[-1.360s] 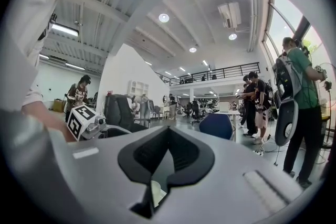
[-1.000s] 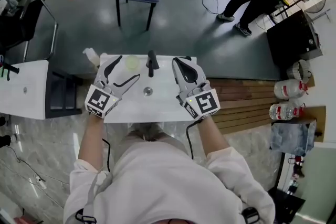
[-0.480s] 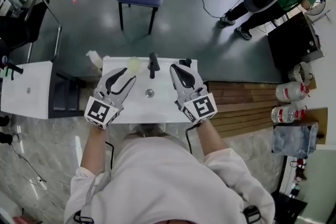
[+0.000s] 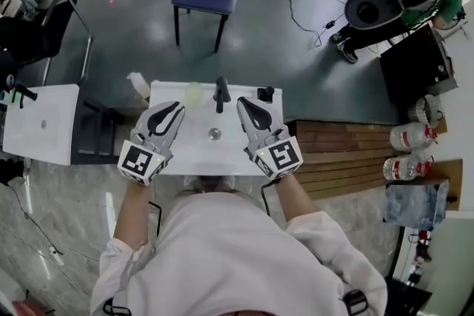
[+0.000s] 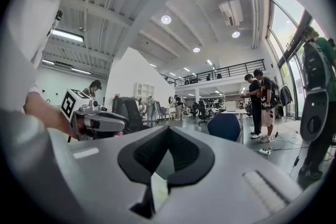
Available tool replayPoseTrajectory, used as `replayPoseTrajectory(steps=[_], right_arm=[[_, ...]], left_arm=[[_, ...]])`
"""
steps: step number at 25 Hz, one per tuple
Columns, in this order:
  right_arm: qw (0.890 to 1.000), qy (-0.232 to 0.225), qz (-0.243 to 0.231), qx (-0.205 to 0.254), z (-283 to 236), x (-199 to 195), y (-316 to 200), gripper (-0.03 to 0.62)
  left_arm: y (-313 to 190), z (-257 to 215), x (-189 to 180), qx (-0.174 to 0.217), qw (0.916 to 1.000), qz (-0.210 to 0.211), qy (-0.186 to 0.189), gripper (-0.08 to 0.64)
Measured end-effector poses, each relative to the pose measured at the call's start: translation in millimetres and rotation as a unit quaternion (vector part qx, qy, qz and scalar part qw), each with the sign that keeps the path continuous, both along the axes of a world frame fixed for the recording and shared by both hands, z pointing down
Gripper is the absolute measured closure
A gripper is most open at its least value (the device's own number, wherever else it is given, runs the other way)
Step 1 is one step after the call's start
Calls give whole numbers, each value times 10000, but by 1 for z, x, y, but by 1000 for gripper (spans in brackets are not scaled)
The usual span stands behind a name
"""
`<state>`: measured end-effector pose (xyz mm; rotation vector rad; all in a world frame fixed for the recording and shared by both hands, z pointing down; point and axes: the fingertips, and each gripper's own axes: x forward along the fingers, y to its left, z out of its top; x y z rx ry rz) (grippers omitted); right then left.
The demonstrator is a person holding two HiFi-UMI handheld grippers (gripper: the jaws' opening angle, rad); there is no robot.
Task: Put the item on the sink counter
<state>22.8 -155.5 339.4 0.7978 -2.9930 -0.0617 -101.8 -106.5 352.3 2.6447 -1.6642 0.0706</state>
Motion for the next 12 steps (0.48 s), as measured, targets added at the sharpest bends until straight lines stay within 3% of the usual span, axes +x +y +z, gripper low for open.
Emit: replayPoseTrajectory(steps=[5, 12], right_arm=[[9999, 28, -107, 31, 1, -10, 7, 588], [9998, 43, -202, 20, 3, -22, 12, 588]], left_arm=[[6, 0, -14, -7, 9998, -207, 46, 557], [13, 3, -27, -42, 9994, -330, 66, 557]])
